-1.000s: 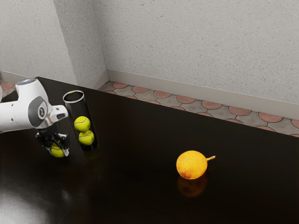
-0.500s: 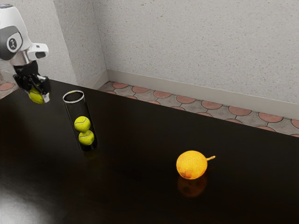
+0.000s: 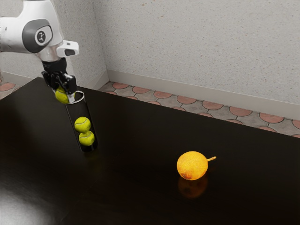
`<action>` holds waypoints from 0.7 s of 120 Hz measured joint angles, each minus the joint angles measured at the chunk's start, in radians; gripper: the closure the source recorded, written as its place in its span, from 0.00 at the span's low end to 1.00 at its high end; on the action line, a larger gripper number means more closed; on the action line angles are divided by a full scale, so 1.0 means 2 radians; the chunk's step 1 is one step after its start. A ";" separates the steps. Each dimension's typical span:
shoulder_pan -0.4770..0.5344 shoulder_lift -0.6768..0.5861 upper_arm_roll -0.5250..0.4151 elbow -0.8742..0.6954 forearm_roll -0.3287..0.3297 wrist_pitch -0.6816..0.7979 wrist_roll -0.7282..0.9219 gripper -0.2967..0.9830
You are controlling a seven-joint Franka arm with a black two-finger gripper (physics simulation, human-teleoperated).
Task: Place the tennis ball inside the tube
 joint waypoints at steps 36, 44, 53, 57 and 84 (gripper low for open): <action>0.006 0.001 0.001 -0.001 -0.004 0.002 0.000 0.55; 0.017 0.012 0.002 0.009 -0.004 0.002 0.000 0.55; 0.034 0.030 0.001 0.027 -0.004 0.002 0.001 0.55; 0.040 0.037 0.000 0.035 -0.005 0.002 0.001 0.55; 0.041 0.071 -0.009 0.080 -0.007 -0.001 0.002 0.55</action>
